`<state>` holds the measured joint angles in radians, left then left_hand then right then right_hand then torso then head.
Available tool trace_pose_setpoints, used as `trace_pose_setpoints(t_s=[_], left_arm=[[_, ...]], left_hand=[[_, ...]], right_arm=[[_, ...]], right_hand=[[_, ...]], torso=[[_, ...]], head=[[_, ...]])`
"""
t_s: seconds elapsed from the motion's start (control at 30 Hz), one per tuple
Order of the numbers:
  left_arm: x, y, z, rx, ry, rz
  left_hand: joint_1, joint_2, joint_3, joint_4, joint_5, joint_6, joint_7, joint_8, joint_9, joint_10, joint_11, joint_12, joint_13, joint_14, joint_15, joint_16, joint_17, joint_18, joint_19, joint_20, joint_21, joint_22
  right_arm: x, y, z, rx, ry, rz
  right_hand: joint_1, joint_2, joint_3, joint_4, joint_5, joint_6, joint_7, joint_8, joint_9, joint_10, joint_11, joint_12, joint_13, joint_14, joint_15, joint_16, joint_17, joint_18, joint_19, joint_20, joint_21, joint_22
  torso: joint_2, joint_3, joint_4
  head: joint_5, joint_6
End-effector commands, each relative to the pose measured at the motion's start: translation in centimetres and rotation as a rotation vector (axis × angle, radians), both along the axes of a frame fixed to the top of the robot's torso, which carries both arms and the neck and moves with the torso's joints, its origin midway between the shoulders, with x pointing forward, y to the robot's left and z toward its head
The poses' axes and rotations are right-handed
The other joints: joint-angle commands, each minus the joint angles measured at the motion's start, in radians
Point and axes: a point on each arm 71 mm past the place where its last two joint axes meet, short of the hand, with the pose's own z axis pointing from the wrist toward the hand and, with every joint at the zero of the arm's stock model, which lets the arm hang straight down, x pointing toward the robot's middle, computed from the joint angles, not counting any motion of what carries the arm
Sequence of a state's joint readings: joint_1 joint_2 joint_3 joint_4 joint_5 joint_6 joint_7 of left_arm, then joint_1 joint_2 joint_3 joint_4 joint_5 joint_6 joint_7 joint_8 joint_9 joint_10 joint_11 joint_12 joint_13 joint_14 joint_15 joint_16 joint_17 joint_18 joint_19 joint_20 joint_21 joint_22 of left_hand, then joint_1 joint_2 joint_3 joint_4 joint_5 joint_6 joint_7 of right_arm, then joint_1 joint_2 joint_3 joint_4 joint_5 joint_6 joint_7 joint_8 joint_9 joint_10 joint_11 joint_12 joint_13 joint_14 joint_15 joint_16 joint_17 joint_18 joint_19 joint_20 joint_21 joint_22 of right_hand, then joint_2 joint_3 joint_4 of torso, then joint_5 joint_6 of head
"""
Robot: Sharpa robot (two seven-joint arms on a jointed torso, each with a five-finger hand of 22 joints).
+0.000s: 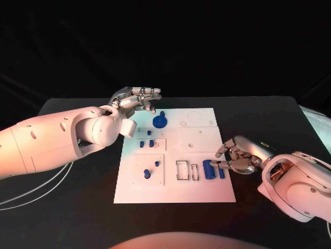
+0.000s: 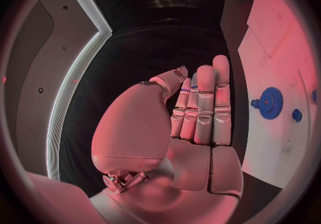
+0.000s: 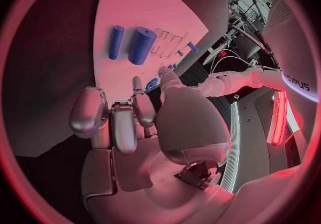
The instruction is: Assemble the parts on the task board
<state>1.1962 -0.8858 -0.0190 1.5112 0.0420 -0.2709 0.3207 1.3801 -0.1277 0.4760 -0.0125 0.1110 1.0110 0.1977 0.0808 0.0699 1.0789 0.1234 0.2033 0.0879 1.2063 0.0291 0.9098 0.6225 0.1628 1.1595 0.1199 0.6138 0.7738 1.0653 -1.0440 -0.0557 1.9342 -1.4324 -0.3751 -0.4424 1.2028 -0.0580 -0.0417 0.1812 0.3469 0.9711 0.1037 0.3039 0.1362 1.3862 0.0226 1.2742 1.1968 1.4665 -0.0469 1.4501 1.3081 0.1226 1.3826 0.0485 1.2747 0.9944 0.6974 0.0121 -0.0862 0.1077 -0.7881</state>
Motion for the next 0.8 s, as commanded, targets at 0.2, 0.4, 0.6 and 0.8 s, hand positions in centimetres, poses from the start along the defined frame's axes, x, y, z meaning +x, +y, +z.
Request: trace_pose_setpoints(t_s=[0.2,0.4,0.6,0.8], left_arm=[[-0.1,-0.2,-0.2,-0.007,-0.004,-0.021],[-0.1,-0.2,-0.3,-0.007,-0.001,-0.022],[-0.1,-0.2,-0.4,-0.007,0.000,-0.022],[-0.2,-0.2,-0.4,-0.007,0.001,-0.021]], left_hand=[[0.001,0.011,-0.001,-0.007,0.004,-0.008,0.000,0.005,0.001,-0.007,-0.002,0.005,0.000,-0.010,0.000,-0.004,-0.001,0.020,-0.003,0.006,-0.004,-0.001],[0.001,0.011,-0.001,-0.007,0.004,-0.008,0.000,0.005,0.001,-0.007,-0.002,0.005,0.000,-0.010,0.000,-0.004,-0.001,0.020,-0.003,0.006,-0.004,-0.001],[0.001,0.011,-0.001,-0.007,0.004,-0.008,0.000,0.005,0.001,-0.007,-0.002,0.005,0.000,-0.010,0.000,-0.004,-0.001,0.020,-0.003,0.006,-0.004,-0.001],[0.002,0.012,-0.001,-0.009,0.004,-0.009,0.000,0.006,0.001,-0.008,-0.002,0.007,0.000,-0.010,0.000,-0.004,-0.002,0.020,-0.003,0.006,-0.005,-0.001]], right_arm=[[0.1,0.5,-1.1,-0.092,0.040,-0.015],[0.2,0.9,-1.7,-0.114,0.058,-0.003],[0.1,1.4,-2.3,-0.124,0.076,0.011],[0.0,1.9,-2.7,-0.135,0.093,0.027]], right_hand=[[-0.001,0.005,-0.011,0.010,0.006,-0.008,0.000,0.013,0.003,0.000,-0.002,0.007,0.007,0.068,-0.006,0.007,0.050,-0.020,0.000,0.004,0.009,0.005],[-0.001,0.009,-0.020,0.020,0.008,-0.010,0.000,0.021,0.005,0.000,-0.002,0.008,0.012,0.068,-0.007,0.009,0.055,-0.021,0.001,0.004,0.012,0.010],[-0.002,0.011,-0.026,0.029,0.008,-0.012,-0.001,0.026,0.006,0.000,-0.002,0.008,0.016,0.069,-0.007,0.010,0.056,-0.021,0.001,0.004,0.013,0.012],[-0.002,0.014,-0.031,0.035,0.008,-0.013,-0.001,0.031,0.007,0.000,-0.003,0.008,0.018,0.068,-0.007,0.010,0.056,-0.021,0.001,0.004,0.014,0.014]], torso=[[0.002,-0.0007,-0.0011],[0.002,0.0001,-0.0008],[0.002,0.0010,-0.0008],[0.003,0.0007,-0.0006]], head=[[-0.002,0.000],[-0.001,-0.003],[0.001,-0.006],[0.003,-0.007]])
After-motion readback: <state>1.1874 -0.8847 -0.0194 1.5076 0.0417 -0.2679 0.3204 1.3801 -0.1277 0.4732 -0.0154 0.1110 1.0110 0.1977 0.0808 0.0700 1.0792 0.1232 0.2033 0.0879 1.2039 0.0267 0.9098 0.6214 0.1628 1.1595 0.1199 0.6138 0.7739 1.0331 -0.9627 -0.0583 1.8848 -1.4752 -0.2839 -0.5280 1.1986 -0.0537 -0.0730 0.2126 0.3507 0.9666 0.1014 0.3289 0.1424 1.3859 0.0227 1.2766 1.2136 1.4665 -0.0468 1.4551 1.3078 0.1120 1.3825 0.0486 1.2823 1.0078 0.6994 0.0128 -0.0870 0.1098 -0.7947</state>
